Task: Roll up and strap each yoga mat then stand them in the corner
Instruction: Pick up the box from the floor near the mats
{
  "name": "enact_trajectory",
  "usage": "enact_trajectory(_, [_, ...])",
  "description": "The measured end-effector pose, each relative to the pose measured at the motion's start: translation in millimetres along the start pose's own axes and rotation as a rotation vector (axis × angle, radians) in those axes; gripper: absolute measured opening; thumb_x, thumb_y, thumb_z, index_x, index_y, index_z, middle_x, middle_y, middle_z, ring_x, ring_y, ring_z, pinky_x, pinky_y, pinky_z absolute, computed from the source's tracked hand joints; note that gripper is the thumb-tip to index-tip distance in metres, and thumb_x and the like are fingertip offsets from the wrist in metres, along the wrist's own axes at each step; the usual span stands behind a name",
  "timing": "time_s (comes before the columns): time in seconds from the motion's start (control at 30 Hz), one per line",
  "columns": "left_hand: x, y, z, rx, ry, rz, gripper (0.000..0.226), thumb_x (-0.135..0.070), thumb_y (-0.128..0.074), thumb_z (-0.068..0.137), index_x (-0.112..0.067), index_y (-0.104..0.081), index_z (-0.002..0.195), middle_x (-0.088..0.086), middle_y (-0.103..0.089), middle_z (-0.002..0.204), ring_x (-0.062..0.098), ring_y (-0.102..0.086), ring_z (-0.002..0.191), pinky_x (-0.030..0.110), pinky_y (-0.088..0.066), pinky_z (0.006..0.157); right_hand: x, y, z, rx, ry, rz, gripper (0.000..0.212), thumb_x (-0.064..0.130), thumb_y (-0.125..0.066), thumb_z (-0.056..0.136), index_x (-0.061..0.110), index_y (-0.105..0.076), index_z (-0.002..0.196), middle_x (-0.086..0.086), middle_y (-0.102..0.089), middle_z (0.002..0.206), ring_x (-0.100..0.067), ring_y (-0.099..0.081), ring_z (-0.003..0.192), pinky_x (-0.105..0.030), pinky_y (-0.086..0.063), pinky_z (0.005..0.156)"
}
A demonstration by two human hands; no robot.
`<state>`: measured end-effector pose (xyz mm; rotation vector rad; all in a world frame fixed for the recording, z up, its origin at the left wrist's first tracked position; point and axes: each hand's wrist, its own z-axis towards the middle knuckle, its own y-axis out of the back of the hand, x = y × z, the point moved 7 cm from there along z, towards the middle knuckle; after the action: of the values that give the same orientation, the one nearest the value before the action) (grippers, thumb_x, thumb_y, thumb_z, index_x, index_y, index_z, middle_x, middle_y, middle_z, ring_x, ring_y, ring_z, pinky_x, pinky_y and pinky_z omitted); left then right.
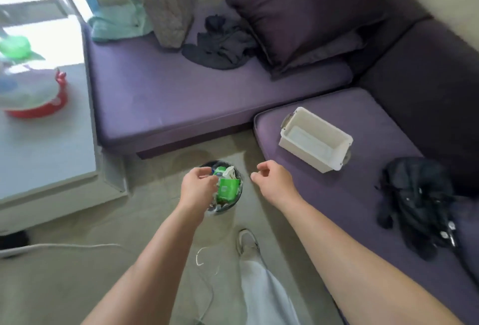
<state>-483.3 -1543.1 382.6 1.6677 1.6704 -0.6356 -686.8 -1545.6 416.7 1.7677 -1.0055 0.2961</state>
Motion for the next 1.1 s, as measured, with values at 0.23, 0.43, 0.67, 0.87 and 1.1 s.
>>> enact_trajectory(0.23, [-40.1, -49.3, -175.0, 0.134, -0.086, -0.056, 0.025, 0.000, -0.059, 0.091, -0.007, -0.061, 0.115, 0.012, -0.068, 0.091, 0.025, -0.064, 0.071, 0.032, -0.049, 0.063, -29.0, 101.0, -188.0, -0.222, -0.068, 0.360, 0.027, 0.025, -0.066, 0.091, 0.012, -0.064, 0.115, -0.003, -0.070, 0.103, -0.019, -0.064, 0.099, -0.031, -0.049, 0.091])
enact_trajectory(0.43, [-22.5, -141.3, -325.1, 0.334, -0.200, 0.011, 0.020, -0.001, -0.060, 0.092, -0.010, -0.063, 0.110, 0.014, -0.069, 0.095, 0.022, -0.064, 0.068, 0.028, -0.048, 0.057, -109.2, 184.5, -313.1, -0.424, -0.138, 0.527, 0.016, 0.027, -0.068, 0.089, 0.017, -0.068, 0.102, 0.000, -0.072, 0.093, -0.015, -0.064, 0.087, -0.027, -0.049, 0.080])
enact_trajectory(0.67, [28.1, -262.4, -473.7, 0.477, -0.335, 0.145, 0.024, 0.000, -0.059, 0.092, -0.008, -0.062, 0.114, 0.008, -0.065, 0.083, 0.023, -0.058, 0.068, 0.030, -0.046, 0.059, -261.0, 278.0, -462.2, -0.664, -0.188, 0.693, 0.008, 0.027, -0.065, 0.086, 0.022, -0.068, 0.092, 0.006, -0.070, 0.087, -0.012, -0.065, 0.083, -0.022, -0.050, 0.070])
enact_trajectory(0.87, [117.5, -395.4, -610.2, 0.646, -0.361, 0.263, 0.022, 0.000, -0.060, 0.094, -0.006, -0.062, 0.116, 0.011, -0.066, 0.091, 0.024, -0.063, 0.071, 0.031, -0.047, 0.061, -480.0, 345.5, -639.2, -0.908, -0.347, 0.818, 0.004, 0.025, -0.064, 0.089, 0.026, -0.065, 0.093, 0.005, -0.070, 0.095, -0.014, -0.066, 0.088, -0.020, -0.048, 0.072])
enact_trajectory(1.1, [229.8, -505.6, -736.6, 0.821, -0.334, 0.442, 0.017, -0.004, -0.059, 0.096, -0.012, -0.064, 0.110, 0.012, -0.070, 0.102, 0.027, -0.067, 0.081, 0.036, -0.052, 0.069, -672.7, 374.9, -814.6, -1.082, -0.572, 0.884, 0.003, 0.019, -0.065, 0.091, 0.022, -0.065, 0.092, -0.002, -0.070, 0.092, -0.019, -0.068, 0.081, -0.026, -0.049, 0.063])
